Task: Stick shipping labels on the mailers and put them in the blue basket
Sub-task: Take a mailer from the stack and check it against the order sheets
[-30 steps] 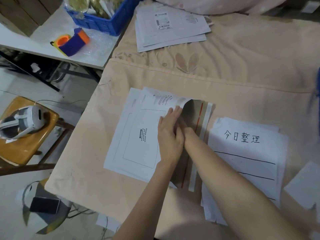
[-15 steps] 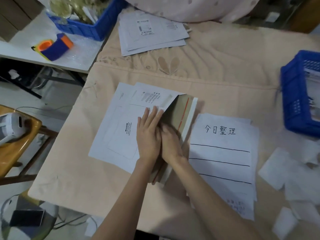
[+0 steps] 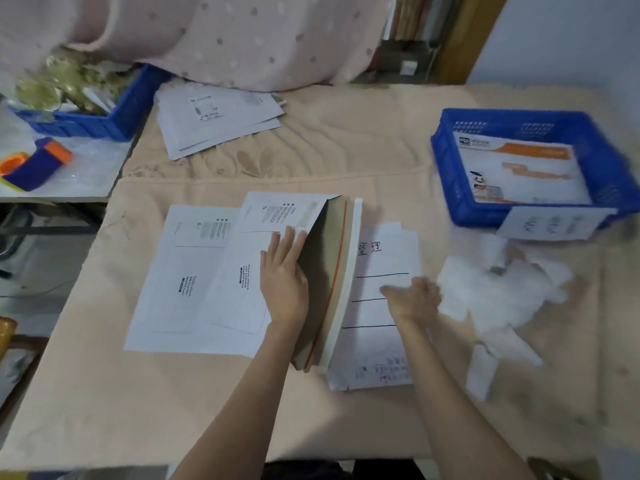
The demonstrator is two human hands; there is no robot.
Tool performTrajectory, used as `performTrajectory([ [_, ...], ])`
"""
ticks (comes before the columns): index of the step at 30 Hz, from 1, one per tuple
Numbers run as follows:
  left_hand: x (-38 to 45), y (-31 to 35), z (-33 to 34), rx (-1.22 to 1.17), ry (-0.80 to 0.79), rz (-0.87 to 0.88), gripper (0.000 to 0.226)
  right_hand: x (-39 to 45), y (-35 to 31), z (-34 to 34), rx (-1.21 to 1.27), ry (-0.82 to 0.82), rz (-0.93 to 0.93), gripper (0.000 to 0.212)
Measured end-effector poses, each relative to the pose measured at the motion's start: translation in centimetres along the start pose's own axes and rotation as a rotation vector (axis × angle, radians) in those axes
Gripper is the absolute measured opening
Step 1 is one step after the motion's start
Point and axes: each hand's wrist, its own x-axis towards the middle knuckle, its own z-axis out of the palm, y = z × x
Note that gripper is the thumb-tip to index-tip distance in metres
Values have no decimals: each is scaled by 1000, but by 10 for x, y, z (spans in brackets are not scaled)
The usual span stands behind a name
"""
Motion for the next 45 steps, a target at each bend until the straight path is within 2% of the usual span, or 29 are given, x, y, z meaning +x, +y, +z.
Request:
performTrajectory([
  [4,-11,7,16,13,-55,-36,63,0,7,-4,-258,-21,-84,86],
  [8,-17,9,23,55,-81,-54,59,1,8,-8,-339,14,-135,86],
  [9,-17,8,24,62,-83,-58,59,1,8,-8,-334,25,-150,82],
  [11,-17,8,26,70,-84,-66,60,4,9,-10,-264,20,-169,61],
  [13,-16,9,28,71,-84,-76,60,6,10,-14,-102,-30,-151,41],
  [16,-14,11,31,79,-80,-81,59,9,8,-26,169,-43,-141,26],
  [21,-10,17,42,103,-94,-78,57,24,1,-51,197,65,-67,42],
  [28,-3,12,60,245,-223,-65,50,57,-1,-90,296,184,-8,28],
  [33,3,13,66,275,-205,-65,48,69,-8,-107,350,238,29,25],
  [36,6,15,71,286,-205,-70,48,72,-12,-109,376,209,-16,21],
  [40,8,20,76,280,-203,-106,49,66,-19,-97,345,115,-166,16],
  [45,10,22,77,282,-176,-99,53,61,-25,-73,238,1,-176,13],
])
